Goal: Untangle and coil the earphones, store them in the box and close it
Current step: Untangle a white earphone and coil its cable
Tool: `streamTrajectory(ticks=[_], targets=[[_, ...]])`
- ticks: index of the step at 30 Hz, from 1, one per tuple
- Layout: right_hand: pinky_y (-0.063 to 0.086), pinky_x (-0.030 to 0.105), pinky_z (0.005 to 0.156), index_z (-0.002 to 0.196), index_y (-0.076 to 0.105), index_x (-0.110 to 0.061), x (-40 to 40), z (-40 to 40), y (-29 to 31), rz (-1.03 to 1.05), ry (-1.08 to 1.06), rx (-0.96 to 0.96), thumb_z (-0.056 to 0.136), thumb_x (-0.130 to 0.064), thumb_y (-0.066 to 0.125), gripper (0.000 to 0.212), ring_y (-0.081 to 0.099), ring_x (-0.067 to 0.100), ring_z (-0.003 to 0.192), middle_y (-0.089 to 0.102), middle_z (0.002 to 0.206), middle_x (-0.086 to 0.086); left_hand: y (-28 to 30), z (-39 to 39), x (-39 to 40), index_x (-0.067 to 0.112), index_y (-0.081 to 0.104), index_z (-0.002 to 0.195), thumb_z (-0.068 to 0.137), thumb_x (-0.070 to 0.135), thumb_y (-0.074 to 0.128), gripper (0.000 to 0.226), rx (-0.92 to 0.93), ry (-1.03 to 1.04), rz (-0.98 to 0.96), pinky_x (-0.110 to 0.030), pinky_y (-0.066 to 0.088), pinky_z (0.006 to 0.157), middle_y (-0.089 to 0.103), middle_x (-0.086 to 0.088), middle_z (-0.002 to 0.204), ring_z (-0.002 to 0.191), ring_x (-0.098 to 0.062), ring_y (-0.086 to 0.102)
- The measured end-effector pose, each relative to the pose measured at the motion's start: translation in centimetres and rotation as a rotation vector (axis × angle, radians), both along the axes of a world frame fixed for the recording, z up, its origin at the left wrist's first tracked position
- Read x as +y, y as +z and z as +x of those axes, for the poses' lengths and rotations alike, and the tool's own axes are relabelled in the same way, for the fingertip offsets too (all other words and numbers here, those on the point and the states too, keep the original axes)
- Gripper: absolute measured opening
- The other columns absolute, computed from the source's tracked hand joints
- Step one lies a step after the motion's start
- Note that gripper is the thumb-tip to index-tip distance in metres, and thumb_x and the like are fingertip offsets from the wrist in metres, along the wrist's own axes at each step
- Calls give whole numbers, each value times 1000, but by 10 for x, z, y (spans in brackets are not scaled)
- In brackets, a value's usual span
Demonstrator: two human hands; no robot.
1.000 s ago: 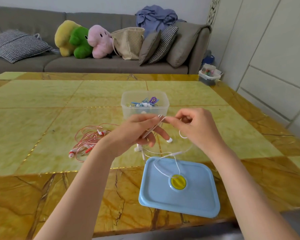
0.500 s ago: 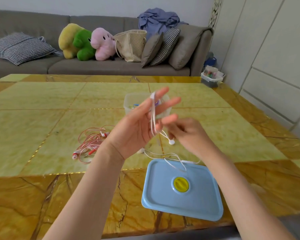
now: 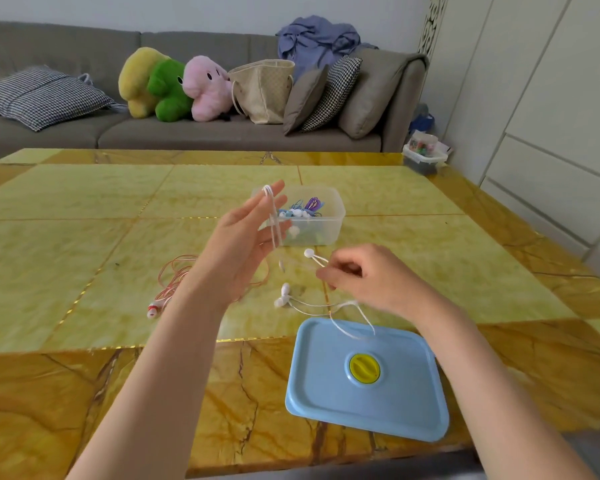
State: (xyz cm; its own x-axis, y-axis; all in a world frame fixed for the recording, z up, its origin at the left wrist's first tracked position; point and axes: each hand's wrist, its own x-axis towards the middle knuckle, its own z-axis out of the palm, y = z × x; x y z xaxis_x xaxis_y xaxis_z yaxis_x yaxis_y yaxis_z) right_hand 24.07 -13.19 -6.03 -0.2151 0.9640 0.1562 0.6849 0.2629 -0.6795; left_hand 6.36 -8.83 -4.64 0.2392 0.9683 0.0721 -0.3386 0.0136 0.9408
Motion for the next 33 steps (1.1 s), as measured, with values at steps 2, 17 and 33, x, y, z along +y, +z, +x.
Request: streamTrajectory(ticks=[2, 17, 33], targets=[[31, 31, 56, 70, 67, -15, -3, 6, 6, 17, 58, 102, 86, -25, 65, 19, 39, 20, 54, 51, 59, 16, -3, -4, 1, 23, 57, 123, 98, 23, 43, 29, 122, -18, -17, -27, 52, 86, 58, 3, 128, 98, -17, 65], [35, 16, 42, 62, 63, -10, -5, 11, 12, 150, -125, 574, 76, -14, 72, 16, 42, 5, 41, 49, 46, -6, -5, 6, -22, 14, 61, 123, 93, 24, 42, 37, 242, -841, -66, -41, 50, 95, 61, -4, 127, 107, -34, 63], [15, 18, 38, 90, 55, -3, -4, -14, 9, -284, -37, 583, 101, -34, 33, 40, 27, 9, 37, 53, 56, 3, -2, 16, -9, 16, 54, 124, 88, 25, 44, 38, -405, -324, -136, -37, 56, 84, 62, -6, 126, 97, -22, 68]])
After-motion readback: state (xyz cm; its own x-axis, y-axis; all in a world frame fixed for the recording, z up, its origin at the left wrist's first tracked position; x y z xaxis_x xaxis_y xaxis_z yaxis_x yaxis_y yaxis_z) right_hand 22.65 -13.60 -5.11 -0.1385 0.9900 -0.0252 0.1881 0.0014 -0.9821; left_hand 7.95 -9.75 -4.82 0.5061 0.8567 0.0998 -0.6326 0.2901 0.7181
